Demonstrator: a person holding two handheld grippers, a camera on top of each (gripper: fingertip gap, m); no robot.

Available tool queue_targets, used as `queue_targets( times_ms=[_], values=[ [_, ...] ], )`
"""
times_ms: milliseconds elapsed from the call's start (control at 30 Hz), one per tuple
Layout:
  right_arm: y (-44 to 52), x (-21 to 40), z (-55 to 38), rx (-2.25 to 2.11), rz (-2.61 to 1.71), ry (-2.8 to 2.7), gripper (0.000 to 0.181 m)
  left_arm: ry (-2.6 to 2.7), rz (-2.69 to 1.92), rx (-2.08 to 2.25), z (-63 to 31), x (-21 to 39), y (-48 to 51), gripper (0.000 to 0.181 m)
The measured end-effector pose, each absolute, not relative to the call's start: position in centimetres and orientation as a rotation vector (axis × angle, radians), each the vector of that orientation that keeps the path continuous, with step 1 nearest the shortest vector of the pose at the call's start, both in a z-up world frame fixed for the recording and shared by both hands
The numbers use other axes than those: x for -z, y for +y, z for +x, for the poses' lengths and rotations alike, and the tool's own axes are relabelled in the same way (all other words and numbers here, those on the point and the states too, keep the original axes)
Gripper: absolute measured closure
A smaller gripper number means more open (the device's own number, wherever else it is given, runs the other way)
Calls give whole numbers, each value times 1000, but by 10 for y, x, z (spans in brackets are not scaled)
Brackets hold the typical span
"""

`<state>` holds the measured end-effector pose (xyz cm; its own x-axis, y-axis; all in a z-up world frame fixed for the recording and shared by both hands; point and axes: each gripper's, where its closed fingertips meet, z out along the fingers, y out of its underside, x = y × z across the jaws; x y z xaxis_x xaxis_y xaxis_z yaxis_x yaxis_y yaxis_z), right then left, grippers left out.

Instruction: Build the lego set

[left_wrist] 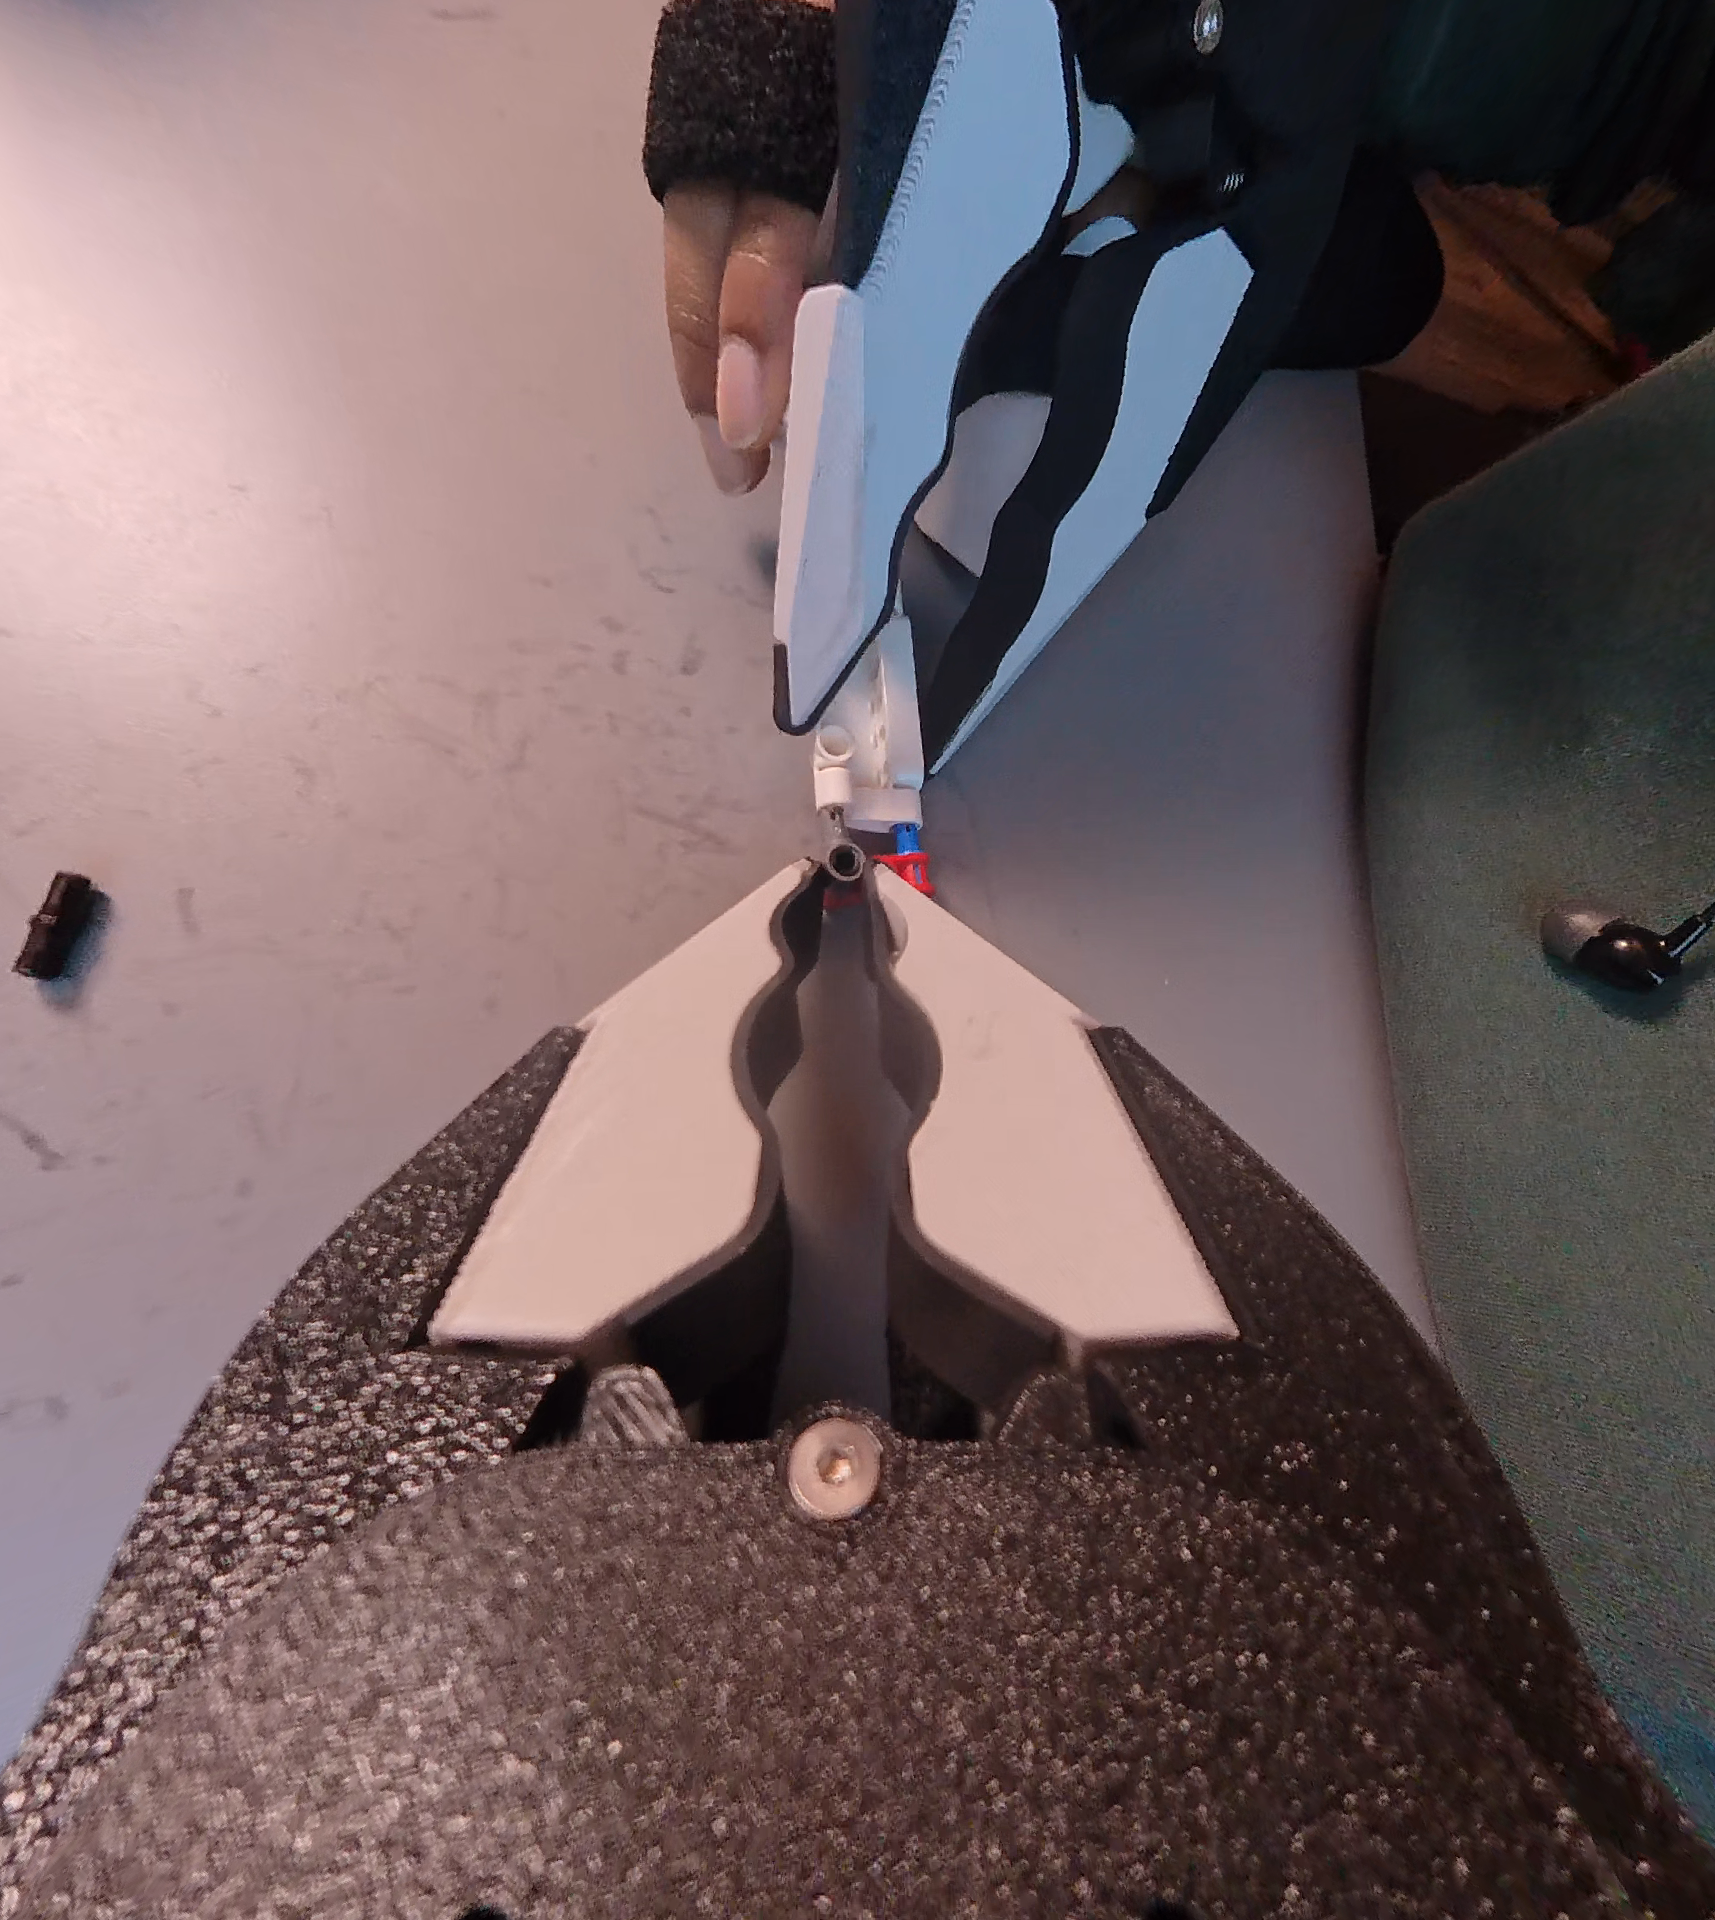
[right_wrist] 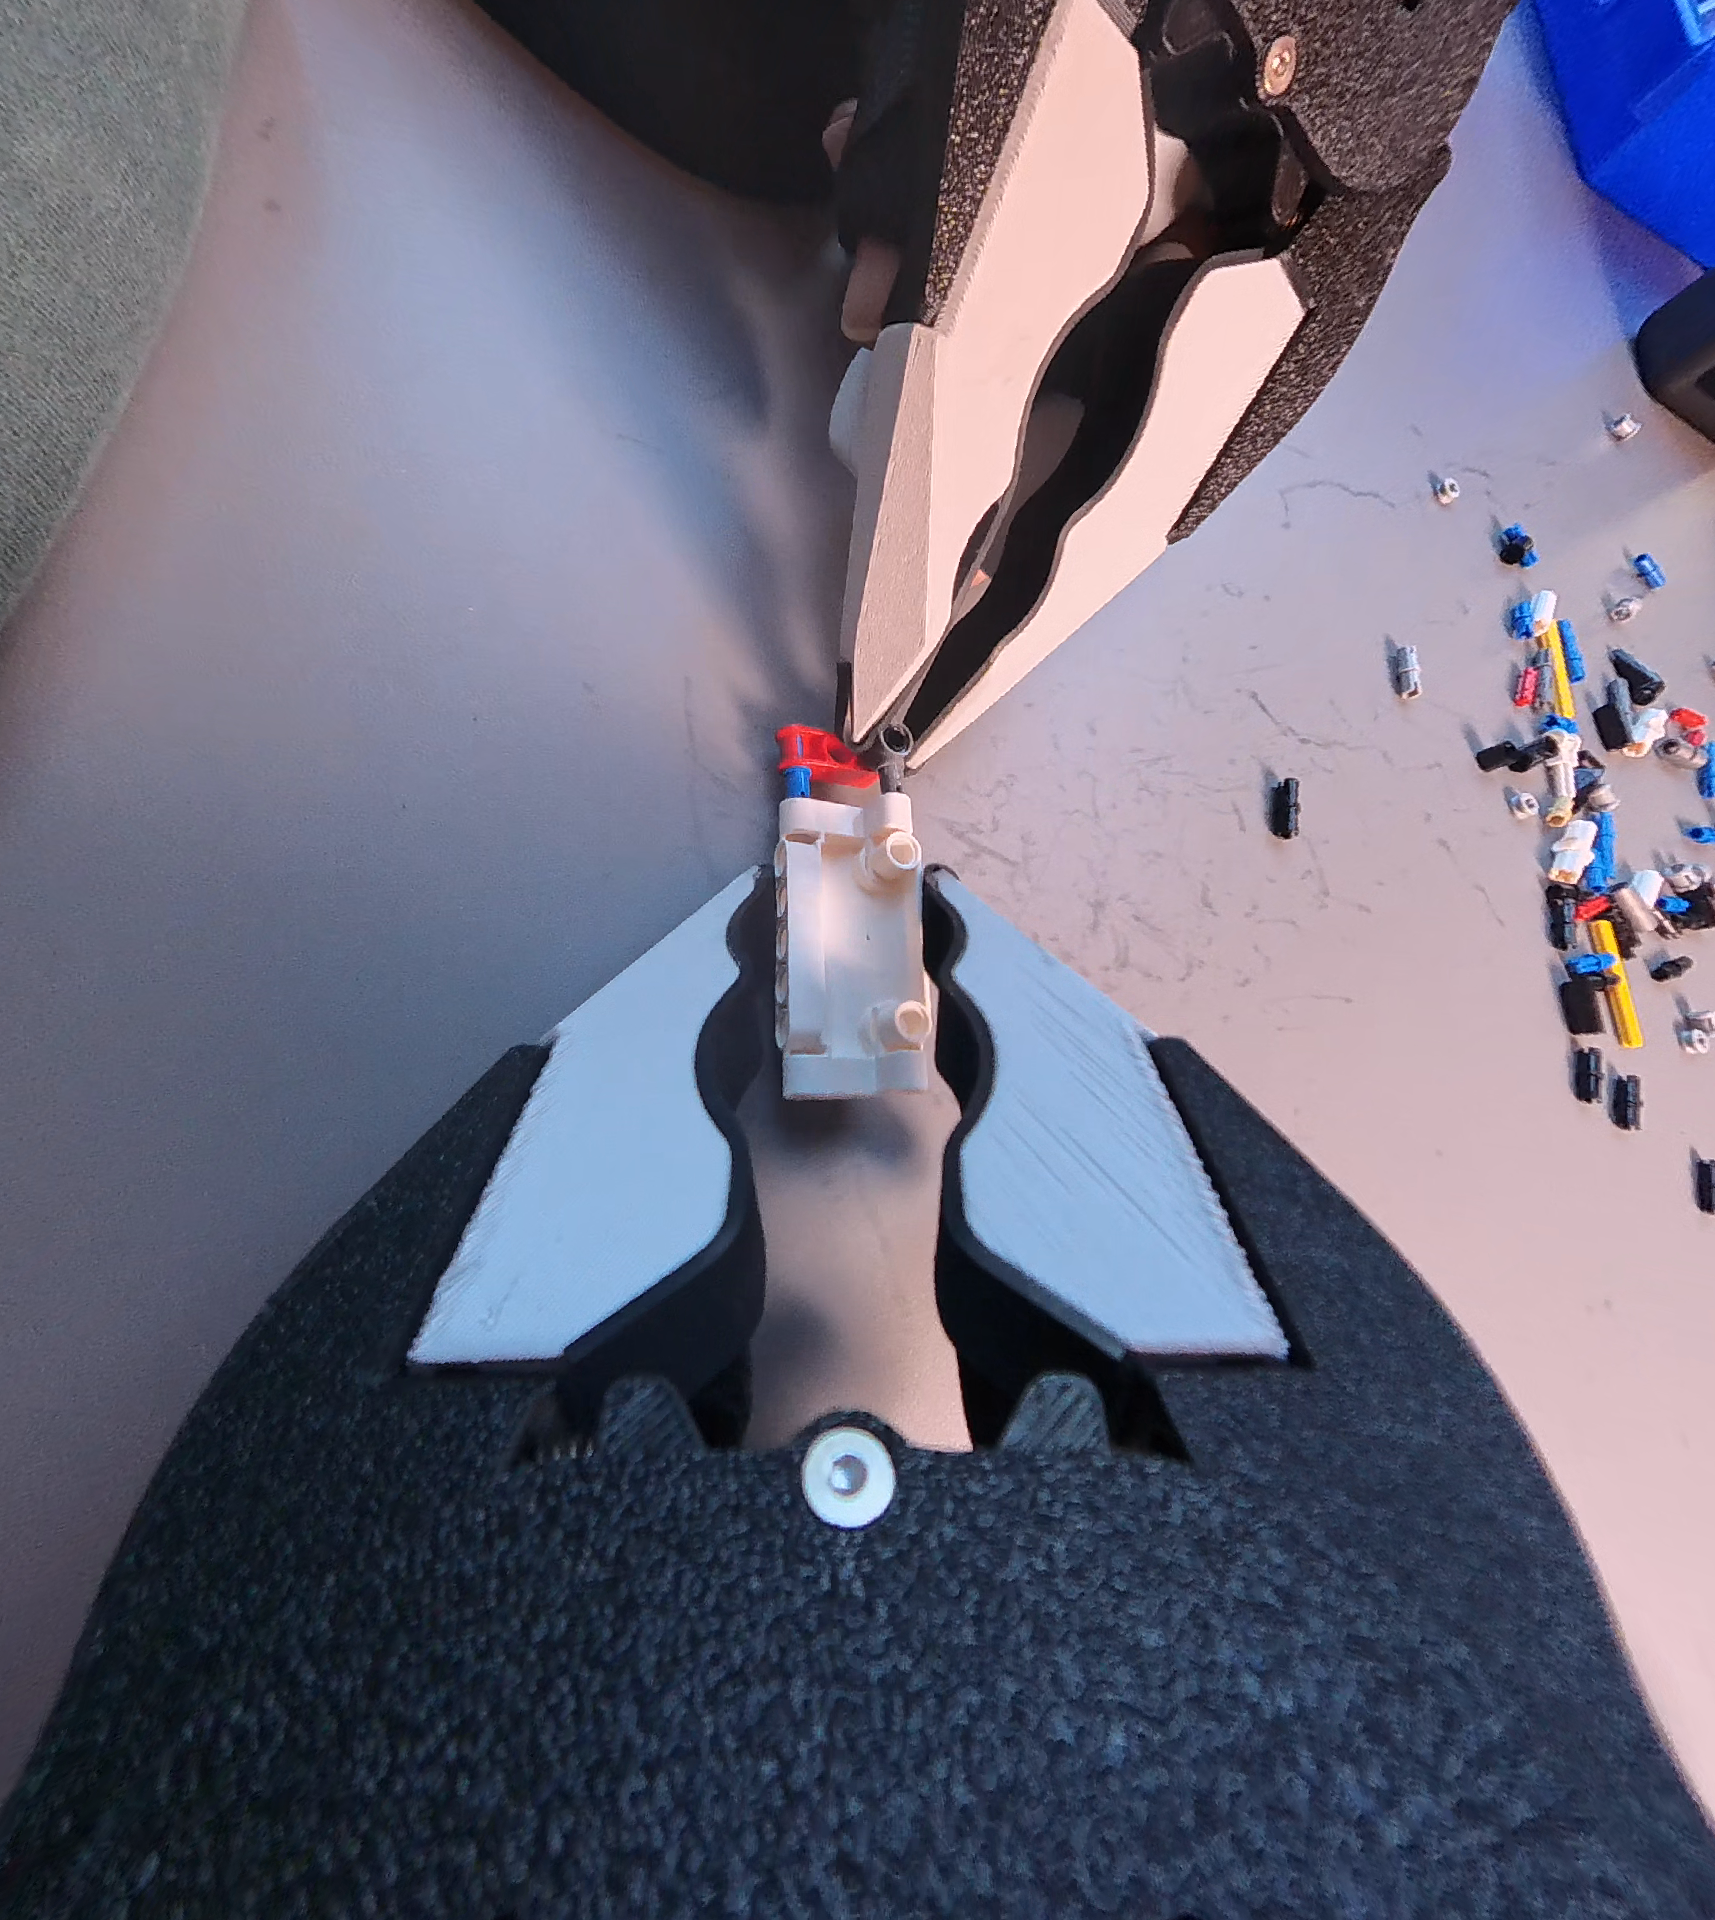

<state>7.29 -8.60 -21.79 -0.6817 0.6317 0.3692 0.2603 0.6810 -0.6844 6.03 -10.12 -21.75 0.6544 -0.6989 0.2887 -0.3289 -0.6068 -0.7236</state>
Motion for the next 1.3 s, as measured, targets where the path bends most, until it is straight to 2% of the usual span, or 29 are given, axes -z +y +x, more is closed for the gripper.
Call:
queue_targets(
  times_ms=[1300],
  values=[
    [-87, 218, 75, -891, -548, -2328, 155, 909, -2172, 646, 63, 218, -100, 176]
  ],
)
